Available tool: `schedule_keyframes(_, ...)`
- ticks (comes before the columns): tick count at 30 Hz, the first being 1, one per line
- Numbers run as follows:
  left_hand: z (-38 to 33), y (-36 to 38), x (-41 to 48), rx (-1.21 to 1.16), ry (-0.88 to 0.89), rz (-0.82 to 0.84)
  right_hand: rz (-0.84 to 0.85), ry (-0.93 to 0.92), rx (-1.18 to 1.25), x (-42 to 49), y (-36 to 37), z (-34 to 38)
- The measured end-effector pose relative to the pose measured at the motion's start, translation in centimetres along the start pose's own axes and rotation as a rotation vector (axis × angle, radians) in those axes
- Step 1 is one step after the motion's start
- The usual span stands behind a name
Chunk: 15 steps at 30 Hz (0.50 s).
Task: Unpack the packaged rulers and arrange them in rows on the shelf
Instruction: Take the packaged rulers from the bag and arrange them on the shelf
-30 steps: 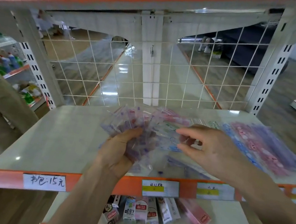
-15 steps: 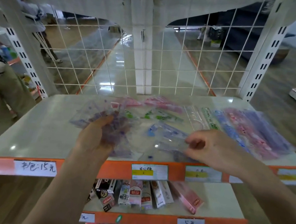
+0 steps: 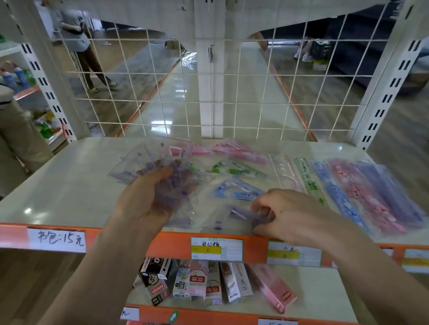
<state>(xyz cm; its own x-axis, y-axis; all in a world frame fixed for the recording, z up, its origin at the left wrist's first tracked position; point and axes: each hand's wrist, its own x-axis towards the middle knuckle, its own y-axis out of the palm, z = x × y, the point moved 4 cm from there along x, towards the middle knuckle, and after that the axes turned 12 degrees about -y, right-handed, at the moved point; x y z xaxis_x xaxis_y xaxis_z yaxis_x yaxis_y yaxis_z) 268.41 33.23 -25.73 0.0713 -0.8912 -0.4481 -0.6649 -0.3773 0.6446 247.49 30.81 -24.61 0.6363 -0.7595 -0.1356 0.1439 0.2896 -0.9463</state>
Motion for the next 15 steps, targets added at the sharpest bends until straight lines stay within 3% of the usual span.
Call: schedule_keyframes(15, -0.7, -0.18, -0.41, -0.031, 0.016, 0.063, -0.013, -0.035, -0.03, 0.21, 0.22, -0.7)
